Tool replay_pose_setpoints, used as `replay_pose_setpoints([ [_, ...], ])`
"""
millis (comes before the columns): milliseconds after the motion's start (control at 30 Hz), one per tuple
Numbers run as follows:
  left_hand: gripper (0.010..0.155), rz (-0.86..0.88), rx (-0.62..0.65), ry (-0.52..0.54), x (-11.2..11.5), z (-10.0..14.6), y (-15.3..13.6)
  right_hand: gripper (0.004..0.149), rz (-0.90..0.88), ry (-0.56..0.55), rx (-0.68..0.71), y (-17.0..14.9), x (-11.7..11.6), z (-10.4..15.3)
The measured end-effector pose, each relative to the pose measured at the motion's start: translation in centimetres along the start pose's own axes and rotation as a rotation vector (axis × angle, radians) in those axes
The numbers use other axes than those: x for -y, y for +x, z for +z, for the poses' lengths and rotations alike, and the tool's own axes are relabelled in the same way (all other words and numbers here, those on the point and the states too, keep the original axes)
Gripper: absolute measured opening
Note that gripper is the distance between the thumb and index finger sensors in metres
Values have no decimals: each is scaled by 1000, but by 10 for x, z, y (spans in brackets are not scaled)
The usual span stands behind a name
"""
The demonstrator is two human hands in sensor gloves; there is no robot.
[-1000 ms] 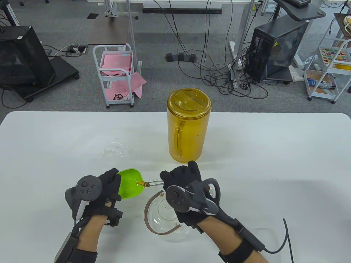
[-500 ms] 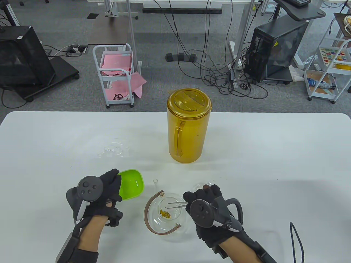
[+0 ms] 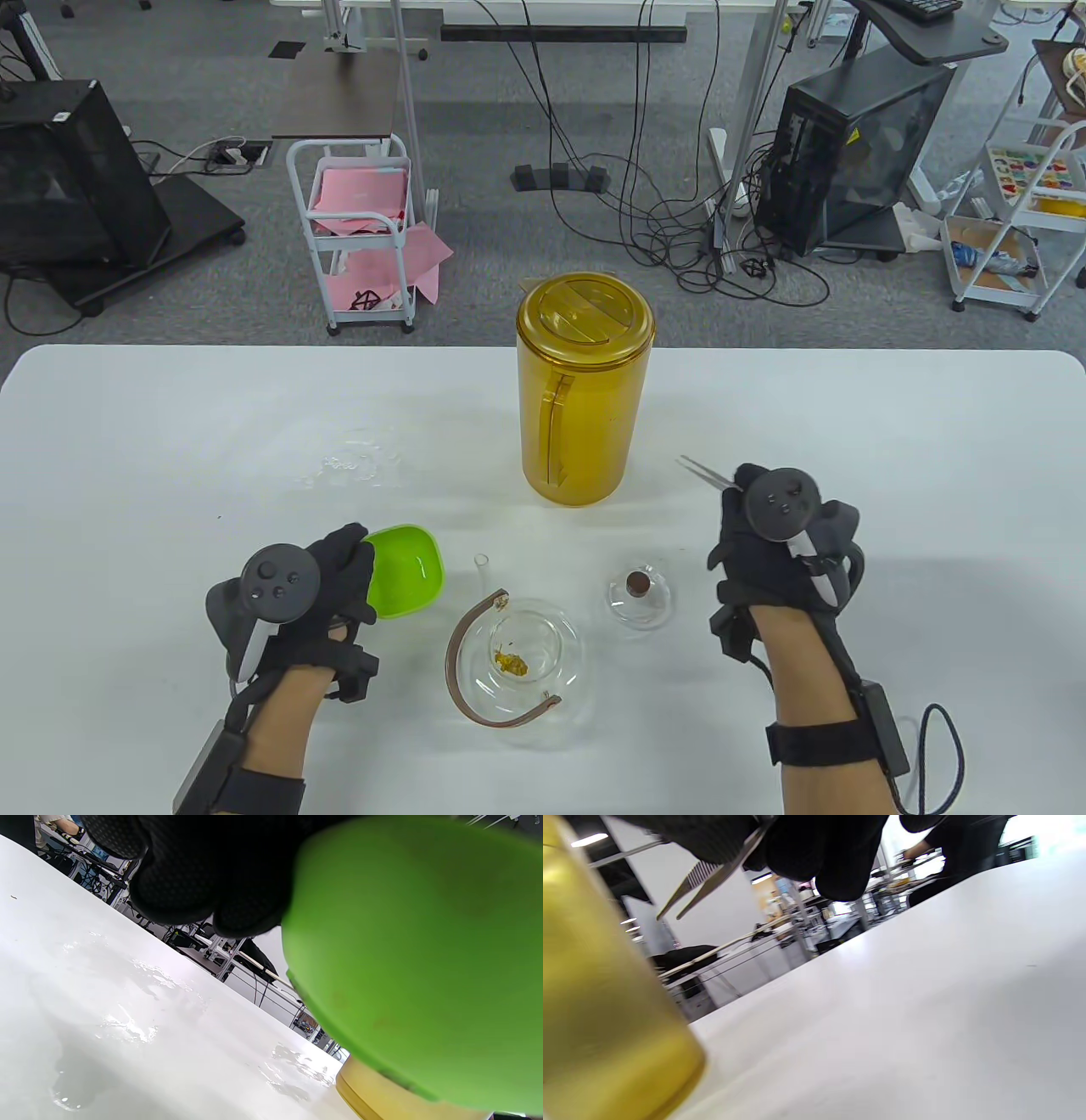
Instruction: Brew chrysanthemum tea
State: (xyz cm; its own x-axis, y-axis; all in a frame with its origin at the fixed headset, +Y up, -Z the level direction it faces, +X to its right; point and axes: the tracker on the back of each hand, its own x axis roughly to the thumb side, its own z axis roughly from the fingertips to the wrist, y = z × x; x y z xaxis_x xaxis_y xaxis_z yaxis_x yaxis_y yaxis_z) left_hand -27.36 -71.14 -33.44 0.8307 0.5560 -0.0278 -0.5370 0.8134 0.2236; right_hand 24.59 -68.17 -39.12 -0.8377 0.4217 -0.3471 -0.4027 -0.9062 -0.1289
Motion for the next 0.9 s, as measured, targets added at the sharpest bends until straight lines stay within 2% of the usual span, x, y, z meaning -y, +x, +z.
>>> replay_pose_setpoints([
  [100, 44, -9, 8, 5, 0, 0, 2, 48, 88, -9, -133, -35, -10, -19],
  [167, 44, -12, 11, 4, 0, 0, 2, 48, 140, 23, -230, -61, -22, -30],
  [300, 44, -22, 7, 2, 2, 0, 2, 47, 185, 67, -325, -80, -33, -39],
  [500, 44, -21, -9, 9, -1, 1, -3, 49, 353, 116, -358, -76, -50, -39],
  [733, 44, -18, -7, 15, -2, 0, -3, 51, 376, 142, -370, -78, -52, -37],
  [833, 44, -15, -11, 16, -2, 0, -4, 57, 341, 99, -325, -72, -45, -32],
  [900, 44, -13, -12, 20, -3, 0, -4, 58, 293, 5, -219, -59, -31, -21],
])
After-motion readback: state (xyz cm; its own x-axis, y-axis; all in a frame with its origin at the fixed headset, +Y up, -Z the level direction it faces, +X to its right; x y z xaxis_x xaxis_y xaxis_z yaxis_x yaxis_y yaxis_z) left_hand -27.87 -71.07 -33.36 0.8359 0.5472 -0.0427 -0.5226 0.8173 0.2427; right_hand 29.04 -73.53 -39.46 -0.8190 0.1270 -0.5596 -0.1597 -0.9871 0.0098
